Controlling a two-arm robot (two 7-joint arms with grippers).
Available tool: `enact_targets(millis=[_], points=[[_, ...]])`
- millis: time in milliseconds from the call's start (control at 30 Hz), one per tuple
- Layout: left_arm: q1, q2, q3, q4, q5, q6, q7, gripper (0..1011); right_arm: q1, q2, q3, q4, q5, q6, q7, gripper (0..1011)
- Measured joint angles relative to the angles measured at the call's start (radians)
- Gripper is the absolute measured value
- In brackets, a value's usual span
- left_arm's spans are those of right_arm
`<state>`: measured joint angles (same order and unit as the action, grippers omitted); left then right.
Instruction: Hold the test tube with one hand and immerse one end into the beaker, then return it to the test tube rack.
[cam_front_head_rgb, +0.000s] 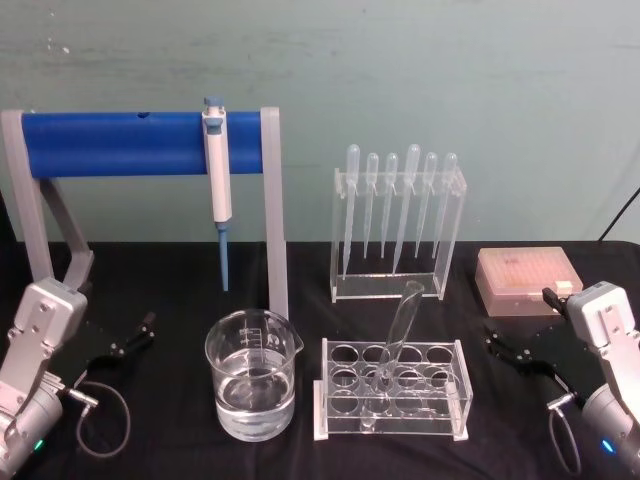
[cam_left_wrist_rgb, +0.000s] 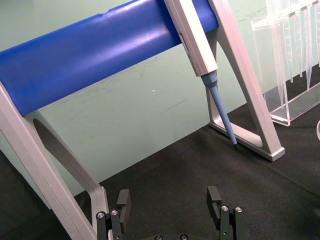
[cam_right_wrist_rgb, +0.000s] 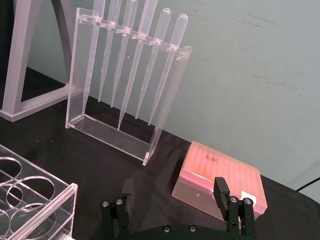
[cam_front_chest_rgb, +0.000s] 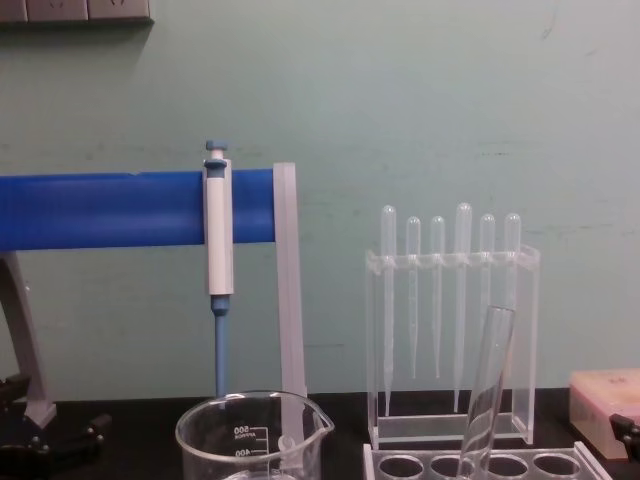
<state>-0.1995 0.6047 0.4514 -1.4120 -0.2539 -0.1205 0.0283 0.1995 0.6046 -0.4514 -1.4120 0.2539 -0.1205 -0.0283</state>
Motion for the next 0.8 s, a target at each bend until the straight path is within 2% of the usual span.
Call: enact_targets(millis=[167, 400, 467, 567, 667, 700, 800], points=[[0.0, 0.0, 0.0, 0.0, 0.0, 0.0, 0.0, 1000, -0.001, 0.004, 0.002, -0.008, -0.004, -0.002, 0.005, 1002], [0.0, 0.0, 0.0, 0.0, 0.0, 0.0, 0.0, 1000, -0.031, 0.034, 0.043, -0.08, 0.006, -0.015, 0.039, 1002], [0.0, 0.0, 0.0, 0.0, 0.0, 0.0, 0.0, 1000, -0.055, 0.048, 0.069, -0.114, 0.027, -0.022, 0.056, 1002], [0.0, 0.0, 0.0, 0.0, 0.0, 0.0, 0.0, 1000, -0.079, 0.058, 0.09, -0.14, 0.053, -0.032, 0.075, 1002], [0.0, 0.0, 0.0, 0.0, 0.0, 0.0, 0.0, 1000, -0.115, 0.076, 0.119, -0.169, 0.108, -0.044, 0.122, 1002], [0.0, 0.0, 0.0, 0.0, 0.0, 0.0, 0.0, 1000, -0.132, 0.086, 0.132, -0.179, 0.143, -0.049, 0.154, 1002], [0.0, 0.0, 0.0, 0.0, 0.0, 0.0, 0.0, 1000, -0.162, 0.099, 0.151, -0.19, 0.201, -0.066, 0.213, 1002]])
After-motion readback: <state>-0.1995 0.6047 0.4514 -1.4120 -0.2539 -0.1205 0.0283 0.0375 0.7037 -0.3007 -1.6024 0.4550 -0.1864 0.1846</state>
